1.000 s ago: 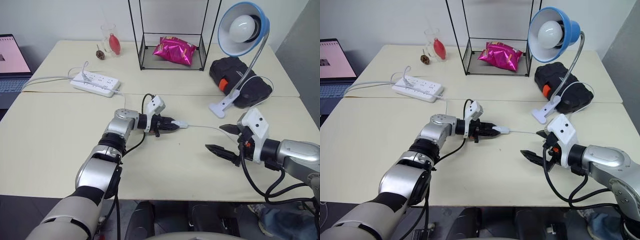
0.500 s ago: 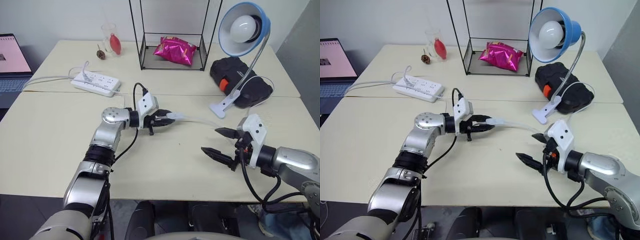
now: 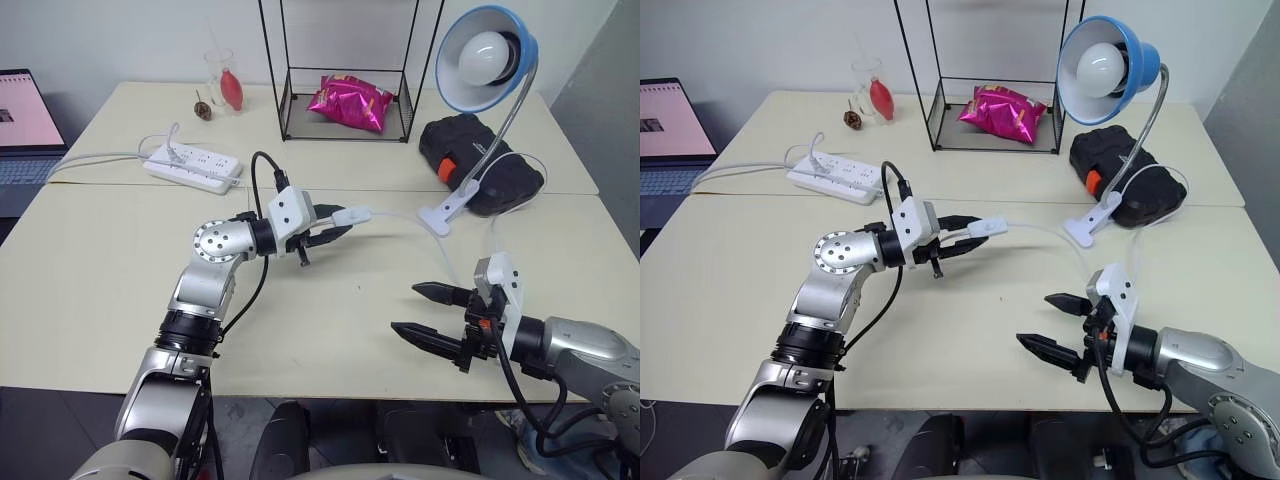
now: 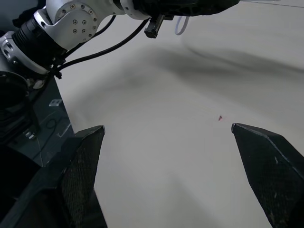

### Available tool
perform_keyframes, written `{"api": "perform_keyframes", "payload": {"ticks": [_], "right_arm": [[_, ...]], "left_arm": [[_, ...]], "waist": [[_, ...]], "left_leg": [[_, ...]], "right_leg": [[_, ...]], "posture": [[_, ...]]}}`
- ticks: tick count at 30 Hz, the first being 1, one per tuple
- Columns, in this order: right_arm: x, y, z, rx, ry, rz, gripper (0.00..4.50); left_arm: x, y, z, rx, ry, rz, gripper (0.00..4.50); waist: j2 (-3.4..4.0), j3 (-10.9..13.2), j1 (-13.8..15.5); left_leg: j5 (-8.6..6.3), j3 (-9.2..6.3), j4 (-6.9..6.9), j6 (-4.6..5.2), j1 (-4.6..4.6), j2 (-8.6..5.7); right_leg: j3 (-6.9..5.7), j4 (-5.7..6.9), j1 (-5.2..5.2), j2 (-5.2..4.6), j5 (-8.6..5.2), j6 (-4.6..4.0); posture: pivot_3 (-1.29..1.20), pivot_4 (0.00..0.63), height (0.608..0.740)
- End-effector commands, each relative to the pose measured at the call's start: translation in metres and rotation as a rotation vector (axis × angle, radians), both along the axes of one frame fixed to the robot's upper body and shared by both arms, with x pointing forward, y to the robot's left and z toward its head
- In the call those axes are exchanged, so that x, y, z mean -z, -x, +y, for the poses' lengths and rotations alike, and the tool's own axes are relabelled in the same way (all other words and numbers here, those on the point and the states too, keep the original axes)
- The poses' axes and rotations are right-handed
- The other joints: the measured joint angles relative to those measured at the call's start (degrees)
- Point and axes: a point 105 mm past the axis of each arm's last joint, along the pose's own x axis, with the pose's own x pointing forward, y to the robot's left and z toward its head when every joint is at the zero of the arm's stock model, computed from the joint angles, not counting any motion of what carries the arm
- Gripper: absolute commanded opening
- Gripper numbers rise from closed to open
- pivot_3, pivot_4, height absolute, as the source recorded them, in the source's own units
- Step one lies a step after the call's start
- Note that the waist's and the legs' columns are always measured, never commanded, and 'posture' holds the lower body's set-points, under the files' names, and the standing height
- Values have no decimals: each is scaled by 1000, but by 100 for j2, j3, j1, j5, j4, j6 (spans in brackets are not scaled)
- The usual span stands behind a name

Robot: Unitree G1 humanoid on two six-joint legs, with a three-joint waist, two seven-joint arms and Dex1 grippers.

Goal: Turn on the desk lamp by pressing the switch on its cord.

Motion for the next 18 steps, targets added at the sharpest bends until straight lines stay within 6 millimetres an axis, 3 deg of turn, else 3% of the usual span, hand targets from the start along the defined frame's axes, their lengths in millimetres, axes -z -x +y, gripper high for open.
{"api": "perform_keyframes", "payload": {"ticks": [1, 18], "right_arm": [[-6, 6, 5, -19, -25, -27, 4500], [0, -1, 5, 93, -104, 32, 4500]], "left_arm": [[-16, 2, 0, 1, 26, -59, 1106], [-29, -5, 2, -38, 104, -52, 1106]], "waist": [[0, 0, 0], [0, 0, -1]], "left_leg": [[0, 0, 0, 0, 0, 0], [0, 0, -1, 0, -1, 0]], "right_leg": [[0, 0, 0, 0, 0, 0], [0, -1, 0, 1, -1, 1]], "posture": [[0, 150, 740], [0, 150, 740]]}}
